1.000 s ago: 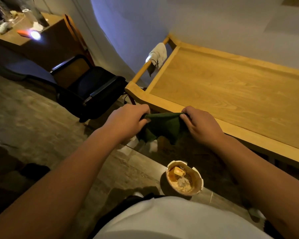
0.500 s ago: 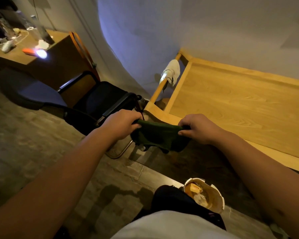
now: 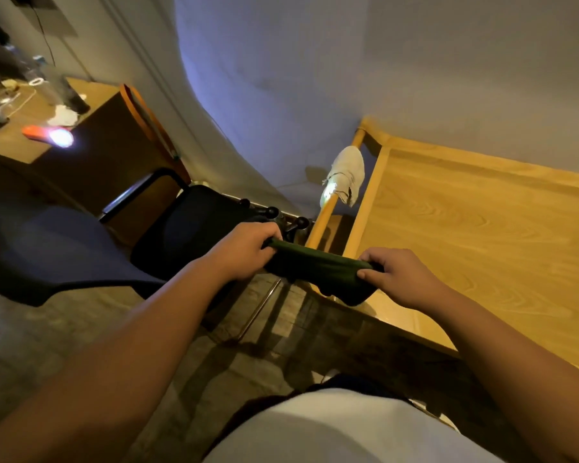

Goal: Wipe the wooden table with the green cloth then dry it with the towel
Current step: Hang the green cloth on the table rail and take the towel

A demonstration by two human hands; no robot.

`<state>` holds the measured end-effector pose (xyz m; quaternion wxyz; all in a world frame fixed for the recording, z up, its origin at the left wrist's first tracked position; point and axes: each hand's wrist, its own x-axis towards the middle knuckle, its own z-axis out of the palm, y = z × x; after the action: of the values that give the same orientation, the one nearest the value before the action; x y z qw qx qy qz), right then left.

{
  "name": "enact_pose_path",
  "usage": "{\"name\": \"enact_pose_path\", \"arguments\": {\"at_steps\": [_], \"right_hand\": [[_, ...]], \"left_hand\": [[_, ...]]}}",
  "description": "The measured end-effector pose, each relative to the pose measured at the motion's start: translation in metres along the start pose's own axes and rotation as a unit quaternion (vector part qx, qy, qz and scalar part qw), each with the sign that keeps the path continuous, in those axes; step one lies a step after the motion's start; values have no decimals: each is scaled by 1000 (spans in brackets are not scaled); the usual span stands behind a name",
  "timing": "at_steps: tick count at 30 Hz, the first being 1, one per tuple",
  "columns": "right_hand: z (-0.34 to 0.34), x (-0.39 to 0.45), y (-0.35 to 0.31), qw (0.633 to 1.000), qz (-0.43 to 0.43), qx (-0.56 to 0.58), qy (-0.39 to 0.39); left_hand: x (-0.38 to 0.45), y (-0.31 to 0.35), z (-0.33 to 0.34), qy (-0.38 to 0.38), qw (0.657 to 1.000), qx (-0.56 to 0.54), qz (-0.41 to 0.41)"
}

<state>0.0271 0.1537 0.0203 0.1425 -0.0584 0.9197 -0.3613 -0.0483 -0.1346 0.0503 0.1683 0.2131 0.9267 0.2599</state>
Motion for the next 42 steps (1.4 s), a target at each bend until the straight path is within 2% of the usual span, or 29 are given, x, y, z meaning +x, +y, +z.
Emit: {"name": "enact_pose_path", "arguments": {"at_steps": [7, 15, 21, 25, 30, 33, 38, 40, 42], "right_hand": [[-7, 63, 14, 998, 48, 27, 17], [2, 145, 56, 983, 164, 45, 74], [16, 192, 90, 963, 255, 21, 88], [28, 208, 99, 951, 298, 7, 75], [39, 217, 98, 953, 300, -21, 44], [40, 224, 97, 948, 310, -38, 55], [31, 243, 101, 948, 288, -49, 129], [26, 254, 102, 949, 277, -63, 134], [23, 266, 101, 953, 251, -88, 145]], "left_hand": [[67, -32, -13, -40, 998, -40, 3], [181, -71, 6, -69, 997, -45, -6], [242, -99, 35, -109, 988, -87, -66], [265, -112, 55, -150, 982, -70, -95], [282, -112, 77, -234, 968, -13, -87], [294, -109, 82, -266, 959, 15, -96], [317, -103, 75, -203, 976, -17, -80], [326, -98, 71, -207, 976, -28, -53], [334, -91, 71, -226, 974, 31, -17]]}}
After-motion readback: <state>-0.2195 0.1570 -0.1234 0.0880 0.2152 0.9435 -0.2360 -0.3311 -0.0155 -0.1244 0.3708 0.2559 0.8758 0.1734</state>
